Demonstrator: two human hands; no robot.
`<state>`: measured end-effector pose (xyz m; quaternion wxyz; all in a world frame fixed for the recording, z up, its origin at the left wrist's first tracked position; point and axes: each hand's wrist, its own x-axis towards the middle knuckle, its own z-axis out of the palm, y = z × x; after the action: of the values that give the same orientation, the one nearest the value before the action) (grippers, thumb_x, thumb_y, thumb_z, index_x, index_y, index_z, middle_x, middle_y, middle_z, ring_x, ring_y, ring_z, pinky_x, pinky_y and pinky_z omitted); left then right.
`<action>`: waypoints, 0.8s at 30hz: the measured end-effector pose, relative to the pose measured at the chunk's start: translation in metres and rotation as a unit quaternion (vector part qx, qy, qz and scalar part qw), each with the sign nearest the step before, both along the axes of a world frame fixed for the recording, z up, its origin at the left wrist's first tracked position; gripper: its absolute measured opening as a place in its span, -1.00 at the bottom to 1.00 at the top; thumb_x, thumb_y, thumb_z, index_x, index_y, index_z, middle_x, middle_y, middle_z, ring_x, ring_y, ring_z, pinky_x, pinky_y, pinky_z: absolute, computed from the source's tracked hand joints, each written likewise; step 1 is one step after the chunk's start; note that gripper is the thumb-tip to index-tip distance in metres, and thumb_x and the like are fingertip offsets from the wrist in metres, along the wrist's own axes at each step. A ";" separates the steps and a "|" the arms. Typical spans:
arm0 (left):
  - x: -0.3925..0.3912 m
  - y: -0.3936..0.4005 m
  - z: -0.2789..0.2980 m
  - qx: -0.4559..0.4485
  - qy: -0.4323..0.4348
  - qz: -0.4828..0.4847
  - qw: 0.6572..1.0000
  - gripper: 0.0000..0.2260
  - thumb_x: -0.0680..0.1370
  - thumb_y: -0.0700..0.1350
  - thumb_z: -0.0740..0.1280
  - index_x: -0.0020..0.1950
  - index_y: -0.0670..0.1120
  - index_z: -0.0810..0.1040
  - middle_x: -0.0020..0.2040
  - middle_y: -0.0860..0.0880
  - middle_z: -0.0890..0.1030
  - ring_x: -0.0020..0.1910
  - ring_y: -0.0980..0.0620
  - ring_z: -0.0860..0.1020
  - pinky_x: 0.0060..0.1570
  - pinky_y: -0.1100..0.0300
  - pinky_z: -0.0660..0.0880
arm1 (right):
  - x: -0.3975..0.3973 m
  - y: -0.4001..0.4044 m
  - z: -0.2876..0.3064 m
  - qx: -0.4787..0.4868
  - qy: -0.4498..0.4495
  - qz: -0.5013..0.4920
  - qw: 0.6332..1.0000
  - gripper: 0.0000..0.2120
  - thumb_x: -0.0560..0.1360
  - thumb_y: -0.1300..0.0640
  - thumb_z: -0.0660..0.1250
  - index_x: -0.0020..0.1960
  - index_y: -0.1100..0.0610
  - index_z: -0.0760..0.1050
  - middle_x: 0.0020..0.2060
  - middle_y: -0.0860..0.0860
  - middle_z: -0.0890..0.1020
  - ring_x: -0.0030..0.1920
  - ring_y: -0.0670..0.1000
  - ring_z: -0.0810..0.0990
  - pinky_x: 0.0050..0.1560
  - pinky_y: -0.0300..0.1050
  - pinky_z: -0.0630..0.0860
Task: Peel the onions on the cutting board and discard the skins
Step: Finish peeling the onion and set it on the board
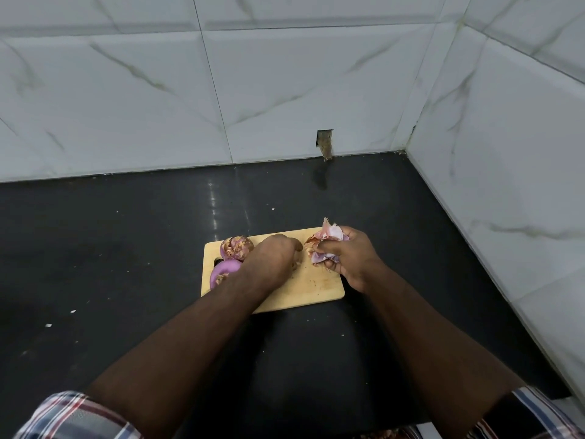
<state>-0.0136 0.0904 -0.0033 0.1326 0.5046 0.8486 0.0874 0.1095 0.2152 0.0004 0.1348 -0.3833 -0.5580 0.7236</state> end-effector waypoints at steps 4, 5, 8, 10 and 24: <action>0.000 0.003 0.001 -0.004 -0.006 -0.022 1.000 -0.75 0.56 -0.22 0.35 0.17 0.00 0.69 0.06 -0.01 0.66 0.03 -0.01 0.62 0.03 0.12 0.58 | 0.000 0.000 -0.001 -0.010 0.005 0.001 1.000 -0.81 0.41 0.40 0.46 0.00 0.26 0.59 -0.26 0.16 0.70 -0.23 0.13 0.65 -0.38 -0.17 0.48; 0.000 0.003 0.001 -0.003 -0.009 -0.020 1.000 -0.78 0.56 -0.21 0.35 0.13 0.00 0.69 0.04 -0.01 0.67 0.01 0.00 0.62 0.03 0.11 0.59 | 0.000 0.000 -0.001 -0.009 0.005 0.001 1.000 -0.81 0.41 0.40 0.46 0.00 0.26 0.59 -0.25 0.16 0.70 -0.23 0.13 0.65 -0.39 -0.17 0.48; 0.003 0.004 0.003 0.009 -0.020 -0.012 1.000 -0.84 0.58 -0.18 0.32 0.07 -0.03 0.68 -0.02 -0.01 0.68 -0.03 0.01 0.61 0.02 0.10 0.59 | 0.000 0.000 0.000 -0.005 0.000 0.003 1.000 -0.81 0.41 0.39 0.46 0.00 0.25 0.59 -0.22 0.18 0.70 -0.22 0.13 0.66 -0.37 -0.17 0.49; 0.007 0.005 0.003 0.014 -0.022 -0.013 1.000 -0.85 0.59 -0.17 0.31 0.06 -0.05 0.66 -0.04 -0.02 0.67 -0.03 0.00 0.61 0.02 0.07 0.59 | 0.000 0.001 0.000 -0.006 0.000 0.003 1.000 -0.80 0.41 0.40 0.45 0.01 0.27 0.58 -0.23 0.19 0.69 -0.23 0.13 0.65 -0.39 -0.18 0.48; 0.046 -0.003 0.001 0.296 -0.606 0.278 0.684 -0.83 0.58 -0.41 0.31 -0.13 -0.19 0.60 -0.30 -0.10 0.63 -0.41 0.12 0.56 -0.38 0.33 0.55 | 0.024 0.001 0.006 -0.064 0.031 0.075 0.995 -0.80 0.40 0.40 0.46 -0.03 0.22 0.58 -0.27 0.15 0.66 -0.31 0.06 0.64 -0.42 -0.21 0.44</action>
<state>0.0327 0.0872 -0.0024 0.4311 0.0960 0.6145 0.6537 0.1339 0.2163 0.0065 0.0726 -0.3257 -0.5336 0.7771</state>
